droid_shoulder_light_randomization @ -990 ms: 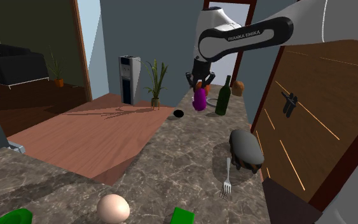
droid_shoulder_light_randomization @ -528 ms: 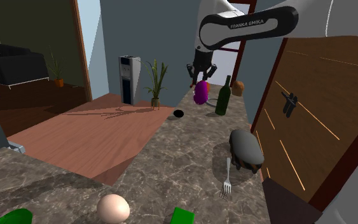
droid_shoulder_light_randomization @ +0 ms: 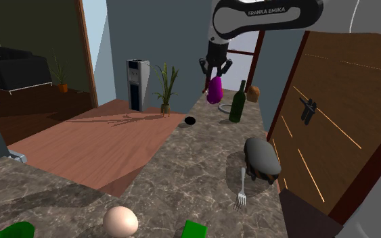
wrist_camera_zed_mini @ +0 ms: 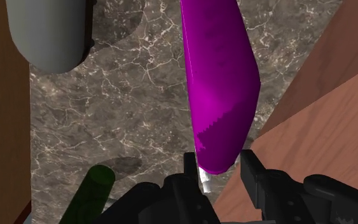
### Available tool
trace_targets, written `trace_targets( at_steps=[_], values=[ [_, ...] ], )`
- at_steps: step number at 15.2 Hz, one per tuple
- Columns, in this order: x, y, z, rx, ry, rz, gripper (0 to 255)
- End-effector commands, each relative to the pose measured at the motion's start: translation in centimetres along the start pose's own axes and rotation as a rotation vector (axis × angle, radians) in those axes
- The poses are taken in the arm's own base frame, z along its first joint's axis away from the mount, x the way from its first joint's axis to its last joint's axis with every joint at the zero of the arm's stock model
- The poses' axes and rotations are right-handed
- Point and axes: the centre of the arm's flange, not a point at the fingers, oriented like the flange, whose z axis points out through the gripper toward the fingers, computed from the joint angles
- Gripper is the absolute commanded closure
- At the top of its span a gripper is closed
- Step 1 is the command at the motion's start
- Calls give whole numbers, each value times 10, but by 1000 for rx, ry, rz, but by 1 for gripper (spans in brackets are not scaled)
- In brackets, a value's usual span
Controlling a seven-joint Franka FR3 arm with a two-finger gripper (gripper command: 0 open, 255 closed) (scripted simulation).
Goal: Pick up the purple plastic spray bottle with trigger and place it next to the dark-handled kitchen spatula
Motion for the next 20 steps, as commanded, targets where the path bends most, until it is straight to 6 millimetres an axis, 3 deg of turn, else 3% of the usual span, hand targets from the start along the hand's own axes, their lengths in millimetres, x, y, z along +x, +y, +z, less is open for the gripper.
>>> trace_targets(
  at_steps=[1, 20],
  values=[
    [-16, -8, -9, 0, 0, 0, 255],
    [-227, -119, -88, 0, 0, 0, 255]
  ],
)
